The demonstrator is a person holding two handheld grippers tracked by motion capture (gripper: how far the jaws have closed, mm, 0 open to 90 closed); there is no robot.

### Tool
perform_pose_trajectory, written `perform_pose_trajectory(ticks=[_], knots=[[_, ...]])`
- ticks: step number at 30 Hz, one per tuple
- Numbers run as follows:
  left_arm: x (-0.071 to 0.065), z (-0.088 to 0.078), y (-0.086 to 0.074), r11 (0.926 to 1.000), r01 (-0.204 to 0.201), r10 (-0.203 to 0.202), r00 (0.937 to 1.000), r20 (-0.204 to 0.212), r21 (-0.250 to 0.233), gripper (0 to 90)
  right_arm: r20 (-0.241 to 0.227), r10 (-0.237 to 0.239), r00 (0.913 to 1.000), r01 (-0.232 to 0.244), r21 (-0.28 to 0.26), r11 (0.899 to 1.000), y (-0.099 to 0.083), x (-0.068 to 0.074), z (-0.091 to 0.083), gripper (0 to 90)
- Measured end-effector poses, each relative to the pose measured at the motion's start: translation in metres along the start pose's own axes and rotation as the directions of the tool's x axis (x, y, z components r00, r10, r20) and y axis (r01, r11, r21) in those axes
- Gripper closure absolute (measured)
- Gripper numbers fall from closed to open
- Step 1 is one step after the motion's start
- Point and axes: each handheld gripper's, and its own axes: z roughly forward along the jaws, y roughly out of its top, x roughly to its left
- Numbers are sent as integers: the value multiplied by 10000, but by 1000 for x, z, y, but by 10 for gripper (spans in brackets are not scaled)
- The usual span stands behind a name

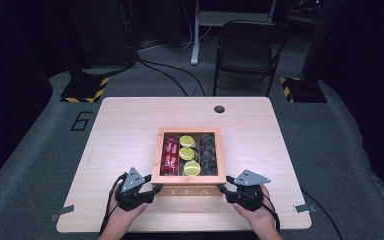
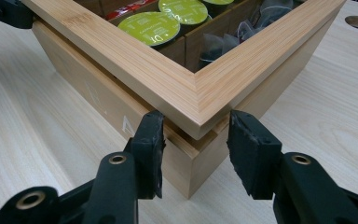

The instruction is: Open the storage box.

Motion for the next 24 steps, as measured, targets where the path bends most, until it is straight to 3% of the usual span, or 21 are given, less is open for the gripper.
perform_pose_trajectory(ticks=[6, 12, 19, 24], knots=[[-2, -1, 2, 9999, 38, -40, 9999, -166, -141, 484, 101, -40, 9999, 41, -121, 9999, 1, 0, -1, 554], [-1, -4, 7, 9992, 272, -276, 9995, -152, -280, 481, -320, 285, 9991, -293, -255, 9992, 5, -4, -2, 548], [0, -15, 25, 9970, 139, -183, 9982, -573, -759, 461, -181, 380, 9991, -391, -647, 9971, 22, -9, -6, 545], [1, -18, 34, 9960, 178, -229, 9980, -587, -873, 463, 80, 200, 9998, -193, -748, 9970, 33, -11, -10, 525]])
